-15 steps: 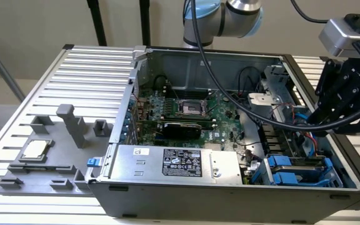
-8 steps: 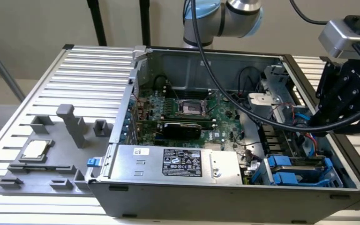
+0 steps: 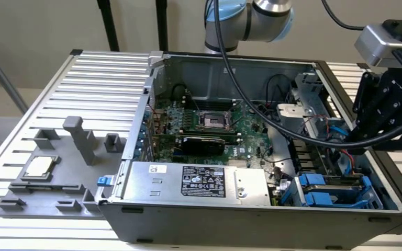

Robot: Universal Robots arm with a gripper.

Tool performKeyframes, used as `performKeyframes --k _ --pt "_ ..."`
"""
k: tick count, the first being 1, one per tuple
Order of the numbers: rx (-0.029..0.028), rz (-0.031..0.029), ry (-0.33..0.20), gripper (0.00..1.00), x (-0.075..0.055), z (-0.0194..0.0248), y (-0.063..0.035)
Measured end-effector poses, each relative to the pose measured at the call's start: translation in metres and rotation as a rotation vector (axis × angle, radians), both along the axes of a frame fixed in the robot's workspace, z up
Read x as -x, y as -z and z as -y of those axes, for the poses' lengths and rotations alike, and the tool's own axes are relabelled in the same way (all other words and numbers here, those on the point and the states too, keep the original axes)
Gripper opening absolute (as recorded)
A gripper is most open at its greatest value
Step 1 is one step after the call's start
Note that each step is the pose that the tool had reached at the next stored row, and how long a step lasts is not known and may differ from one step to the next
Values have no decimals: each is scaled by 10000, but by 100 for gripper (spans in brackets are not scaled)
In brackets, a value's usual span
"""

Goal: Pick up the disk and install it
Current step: 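Insert the second disk wire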

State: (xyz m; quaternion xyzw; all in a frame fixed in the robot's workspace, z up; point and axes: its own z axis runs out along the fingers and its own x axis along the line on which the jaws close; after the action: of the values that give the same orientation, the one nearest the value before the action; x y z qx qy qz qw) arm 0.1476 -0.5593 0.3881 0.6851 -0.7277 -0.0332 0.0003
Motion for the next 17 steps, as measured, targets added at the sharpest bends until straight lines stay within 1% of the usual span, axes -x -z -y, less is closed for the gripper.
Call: performKeyframes --k 1,3,4,7,10,14,15,17 --pt "13 0 0 22 0 0 6" --pt "35 0 -1 22 0 -1 17" --pt "40 0 -1 15 0 -1 24" --pt "52 0 0 15 1 4 44" --pt "60 0 0 15 1 21 63" --pt "85 0 0 15 1 40 85" --pt "92 0 0 17 1 43 89" --pt "93 0 0 17 0 53 102"
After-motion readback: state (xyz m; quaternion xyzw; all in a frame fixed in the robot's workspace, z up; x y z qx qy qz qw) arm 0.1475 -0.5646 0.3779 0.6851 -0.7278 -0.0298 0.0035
